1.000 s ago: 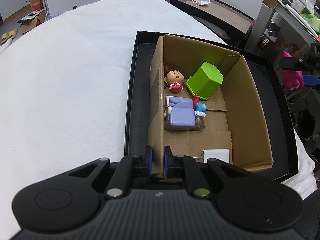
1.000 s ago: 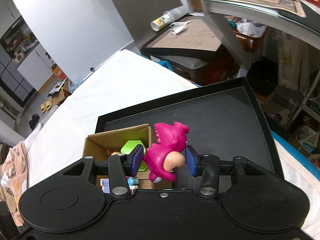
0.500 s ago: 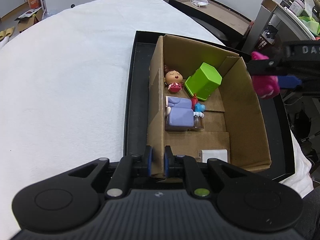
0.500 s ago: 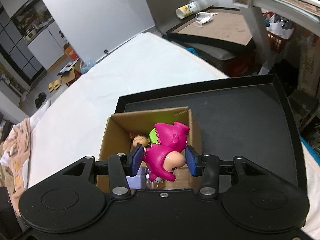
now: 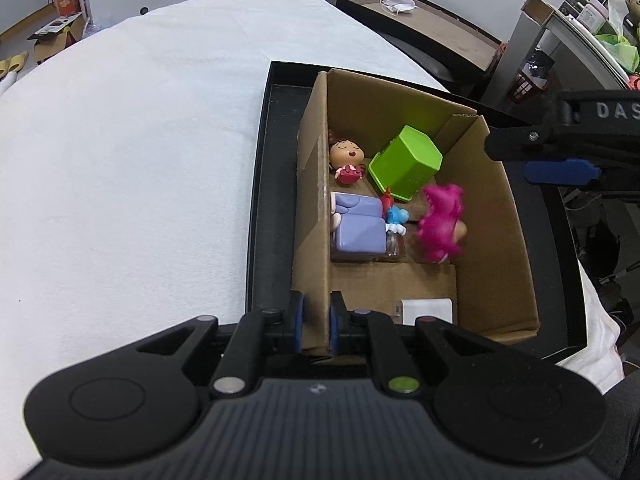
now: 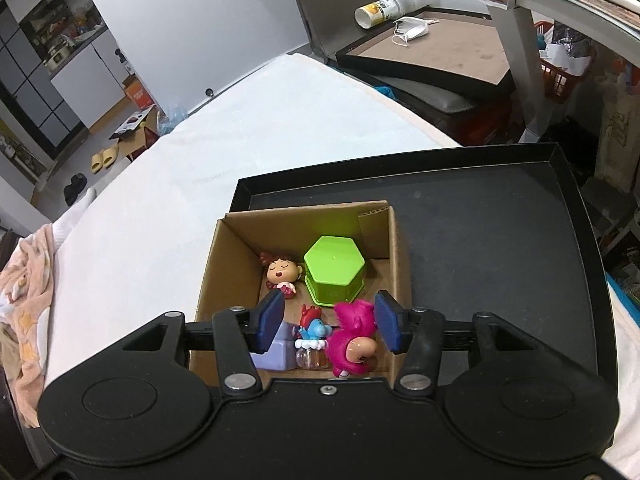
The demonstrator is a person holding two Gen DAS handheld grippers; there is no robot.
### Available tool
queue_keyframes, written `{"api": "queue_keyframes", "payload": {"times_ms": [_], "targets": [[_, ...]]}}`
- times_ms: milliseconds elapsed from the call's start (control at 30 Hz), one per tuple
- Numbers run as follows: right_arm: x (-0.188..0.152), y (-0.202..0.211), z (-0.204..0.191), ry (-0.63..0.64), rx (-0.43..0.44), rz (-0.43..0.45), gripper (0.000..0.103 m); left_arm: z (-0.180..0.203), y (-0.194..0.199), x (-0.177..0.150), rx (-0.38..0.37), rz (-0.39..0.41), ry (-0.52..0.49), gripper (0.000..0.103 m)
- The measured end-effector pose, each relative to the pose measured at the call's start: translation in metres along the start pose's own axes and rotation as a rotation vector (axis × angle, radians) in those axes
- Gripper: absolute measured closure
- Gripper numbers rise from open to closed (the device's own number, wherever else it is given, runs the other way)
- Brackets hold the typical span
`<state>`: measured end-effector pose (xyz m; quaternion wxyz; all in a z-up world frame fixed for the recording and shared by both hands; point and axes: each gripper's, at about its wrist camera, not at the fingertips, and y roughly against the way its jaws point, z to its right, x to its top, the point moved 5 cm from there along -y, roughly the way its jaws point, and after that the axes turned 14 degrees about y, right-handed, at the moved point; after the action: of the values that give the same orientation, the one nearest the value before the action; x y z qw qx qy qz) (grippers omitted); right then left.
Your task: Organize rigid objects
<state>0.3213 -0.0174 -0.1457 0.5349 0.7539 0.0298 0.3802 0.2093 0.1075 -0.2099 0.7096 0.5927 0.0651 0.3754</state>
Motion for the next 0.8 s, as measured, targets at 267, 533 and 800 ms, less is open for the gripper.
{"api": "queue_keyframes", "payload": {"times_ms": [267, 533, 800], "targets": [[-0.007, 0.013, 0.01, -0.02, 0.003, 0.009, 0.049, 0.005, 0.006, 0.002, 0.014, 0.011, -0.012, 0.092], [-0.018, 0.033, 0.024, -0.062, 0.004, 0.042, 0.036, 0.017, 0.034, 0.003, 0.026, 0.059, -0.027, 0.091], [-0.029, 0.059, 0.029, -0.083, 0.016, 0.093, 0.024, 0.026, 0.062, -0.004, 0.036, 0.085, -0.017, 0.088]]}}
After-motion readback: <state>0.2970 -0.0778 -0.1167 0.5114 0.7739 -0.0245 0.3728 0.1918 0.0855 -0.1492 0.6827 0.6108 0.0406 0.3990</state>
